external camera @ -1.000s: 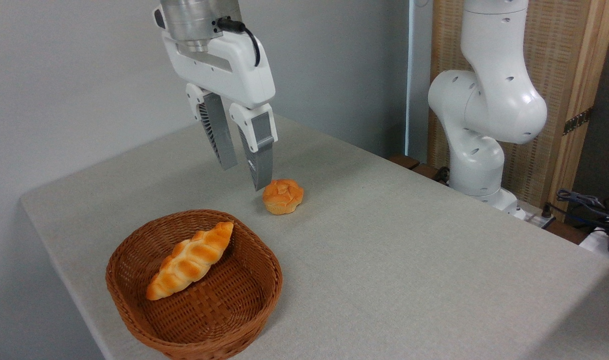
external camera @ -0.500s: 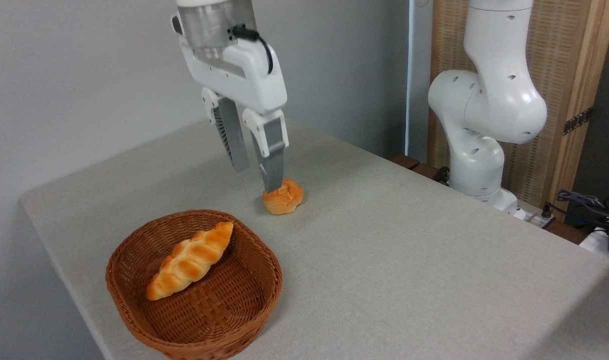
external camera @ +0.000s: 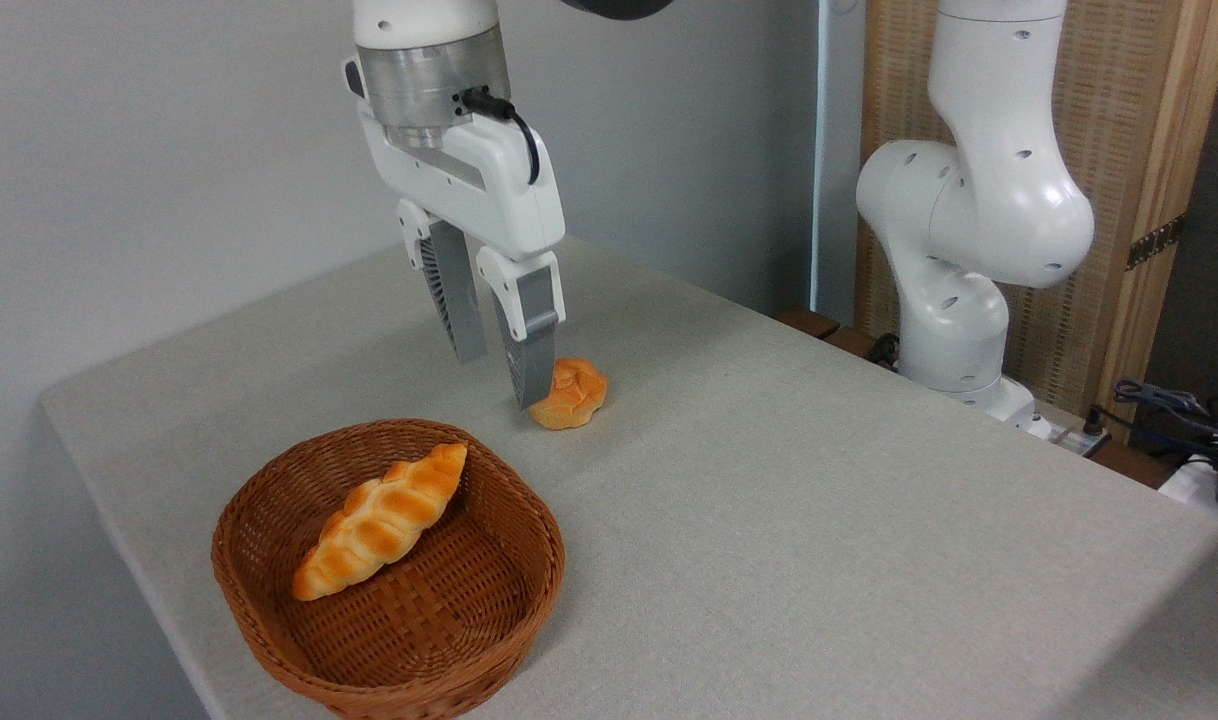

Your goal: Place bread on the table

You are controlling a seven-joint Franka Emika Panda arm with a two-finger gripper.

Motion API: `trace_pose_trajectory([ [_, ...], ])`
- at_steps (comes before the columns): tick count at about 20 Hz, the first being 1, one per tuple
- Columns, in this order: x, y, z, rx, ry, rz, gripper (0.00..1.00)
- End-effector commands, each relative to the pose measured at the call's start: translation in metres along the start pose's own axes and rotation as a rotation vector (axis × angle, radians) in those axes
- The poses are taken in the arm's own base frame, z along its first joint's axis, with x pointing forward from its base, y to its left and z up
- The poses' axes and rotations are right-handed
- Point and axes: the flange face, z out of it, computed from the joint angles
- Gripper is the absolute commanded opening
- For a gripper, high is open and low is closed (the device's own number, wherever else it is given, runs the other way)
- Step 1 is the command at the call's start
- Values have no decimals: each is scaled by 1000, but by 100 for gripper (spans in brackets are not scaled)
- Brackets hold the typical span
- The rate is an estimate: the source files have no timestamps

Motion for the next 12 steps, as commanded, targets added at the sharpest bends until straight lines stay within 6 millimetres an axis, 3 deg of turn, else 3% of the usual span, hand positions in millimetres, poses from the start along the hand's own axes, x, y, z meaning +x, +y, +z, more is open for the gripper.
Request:
trace_pose_trajectory([
  [1, -2, -4, -19, -35, 6, -26, 100],
  [5, 17, -19, -35, -63, 7, -31, 100],
  [12, 13, -18, -43, -45, 10, -13, 100],
])
